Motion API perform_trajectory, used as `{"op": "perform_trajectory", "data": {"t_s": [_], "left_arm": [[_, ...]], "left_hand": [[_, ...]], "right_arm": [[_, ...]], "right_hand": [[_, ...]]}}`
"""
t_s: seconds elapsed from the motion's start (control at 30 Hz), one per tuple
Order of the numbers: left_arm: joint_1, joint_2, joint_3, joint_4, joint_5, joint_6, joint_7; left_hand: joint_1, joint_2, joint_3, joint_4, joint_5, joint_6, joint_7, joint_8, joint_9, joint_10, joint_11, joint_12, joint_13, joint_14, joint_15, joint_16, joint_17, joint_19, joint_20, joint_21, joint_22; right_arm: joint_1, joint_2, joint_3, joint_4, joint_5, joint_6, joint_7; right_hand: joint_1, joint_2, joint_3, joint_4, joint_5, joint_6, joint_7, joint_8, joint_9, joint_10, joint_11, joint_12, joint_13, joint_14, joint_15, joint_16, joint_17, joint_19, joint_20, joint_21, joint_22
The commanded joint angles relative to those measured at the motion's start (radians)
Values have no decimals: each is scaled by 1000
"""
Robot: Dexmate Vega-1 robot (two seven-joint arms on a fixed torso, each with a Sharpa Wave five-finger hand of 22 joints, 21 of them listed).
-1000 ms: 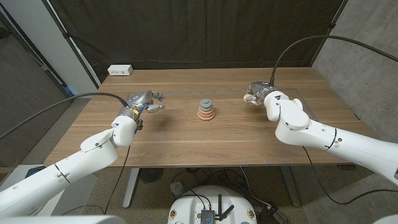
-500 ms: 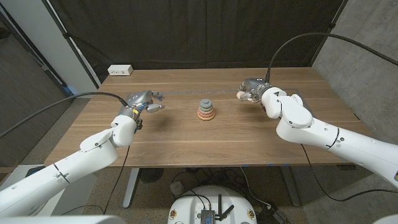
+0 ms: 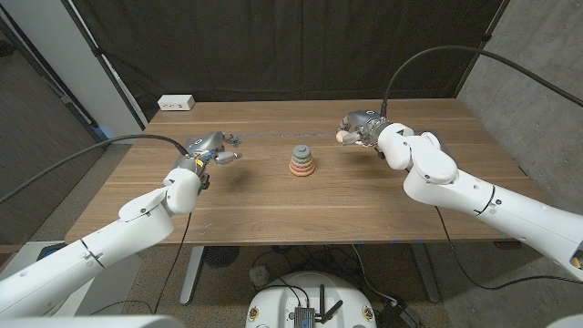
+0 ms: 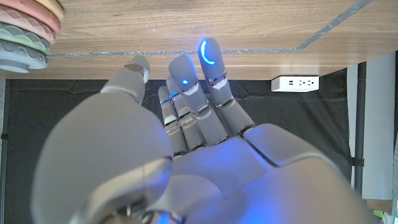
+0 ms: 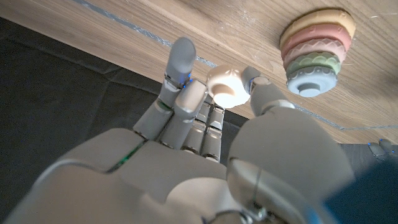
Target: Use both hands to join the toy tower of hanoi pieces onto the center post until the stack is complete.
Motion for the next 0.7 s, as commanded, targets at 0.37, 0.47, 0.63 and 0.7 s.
{"op": "perform_trajectory", "data": {"t_s": [0.37,0.47,0.63,0.7], "left_arm": [[5,8,-7,-10,0,5,3],[3,6,-5,-8,1,1,3],[6,3,-6,-5,-1,-6,8],[11,3,-10,-5,-3,-8,13]], "left_hand": [[6,0,9,3,2,5,-1,-5,5,8,-2,-3,3,10,-1,-3,1,6,-112,3,2],[7,1,10,2,2,6,0,-4,5,7,-1,-4,2,10,-1,-2,2,6,-112,4,2],[7,2,11,2,2,6,0,-5,5,6,-1,-5,2,10,-1,-3,2,6,-113,3,2],[7,2,11,1,2,5,0,-5,5,7,-1,-4,2,10,-1,-3,2,6,-113,4,2]], "right_arm": [[-19,68,56,27,-50,157,46],[-21,79,60,29,-56,169,49],[-18,96,60,29,-75,182,61],[-17,103,61,28,-83,186,66]], "right_hand": [[32,17,9,0,6,11,0,6,0,32,-27,-1,5,7,-2,4,2,12,-47,6,2],[32,17,9,0,6,12,-1,5,0,32,-28,-2,6,9,-2,5,3,13,-47,7,2],[35,17,9,0,7,13,-1,5,0,35,-28,-2,7,11,-2,6,5,15,-47,8,4],[35,17,9,0,7,14,0,5,0,36,-27,-3,7,11,-2,7,5,13,-47,6,2]]}}
